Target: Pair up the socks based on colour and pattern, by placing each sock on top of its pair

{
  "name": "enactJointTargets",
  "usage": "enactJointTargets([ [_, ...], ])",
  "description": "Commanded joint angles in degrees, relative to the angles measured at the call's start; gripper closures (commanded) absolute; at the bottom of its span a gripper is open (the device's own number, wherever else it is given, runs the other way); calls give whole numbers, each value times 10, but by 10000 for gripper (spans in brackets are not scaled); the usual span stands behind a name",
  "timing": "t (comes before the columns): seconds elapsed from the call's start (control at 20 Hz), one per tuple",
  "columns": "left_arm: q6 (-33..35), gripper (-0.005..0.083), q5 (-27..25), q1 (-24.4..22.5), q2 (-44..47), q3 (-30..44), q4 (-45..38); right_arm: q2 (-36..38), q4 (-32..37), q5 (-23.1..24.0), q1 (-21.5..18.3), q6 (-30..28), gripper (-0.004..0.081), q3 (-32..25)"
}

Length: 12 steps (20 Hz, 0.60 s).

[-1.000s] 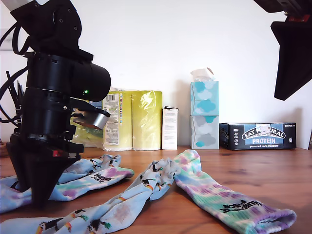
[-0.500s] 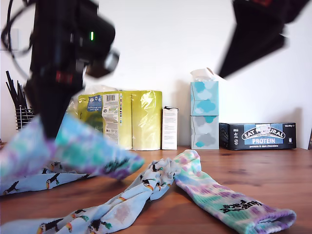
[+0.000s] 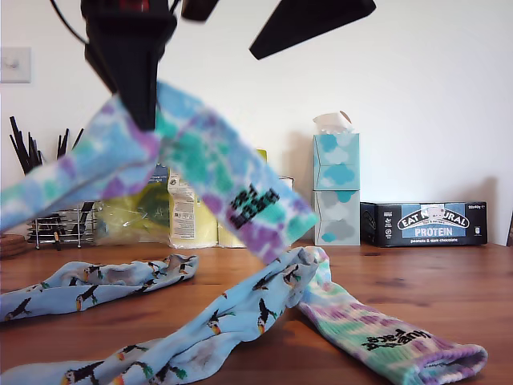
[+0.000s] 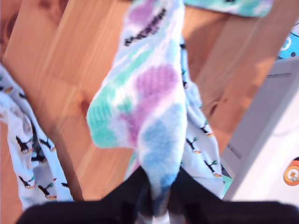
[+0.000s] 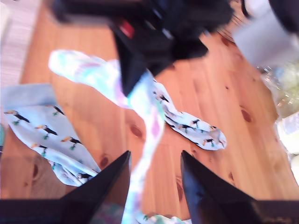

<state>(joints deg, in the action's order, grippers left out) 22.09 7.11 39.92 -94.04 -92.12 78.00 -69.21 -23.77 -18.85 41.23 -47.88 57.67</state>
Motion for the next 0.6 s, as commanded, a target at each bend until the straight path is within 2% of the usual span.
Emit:
enactJointTargets([
  [0.0,5,798,0,8,13,1,0,-23,-2,0,-1,2,452,4],
  [0.2,3,798,0,12,29,1,0,-52,-1,-4,3,57,452,4],
  [0.55,4,798,0,12,30,1,0,-56,3,-17,4,158,442,5],
])
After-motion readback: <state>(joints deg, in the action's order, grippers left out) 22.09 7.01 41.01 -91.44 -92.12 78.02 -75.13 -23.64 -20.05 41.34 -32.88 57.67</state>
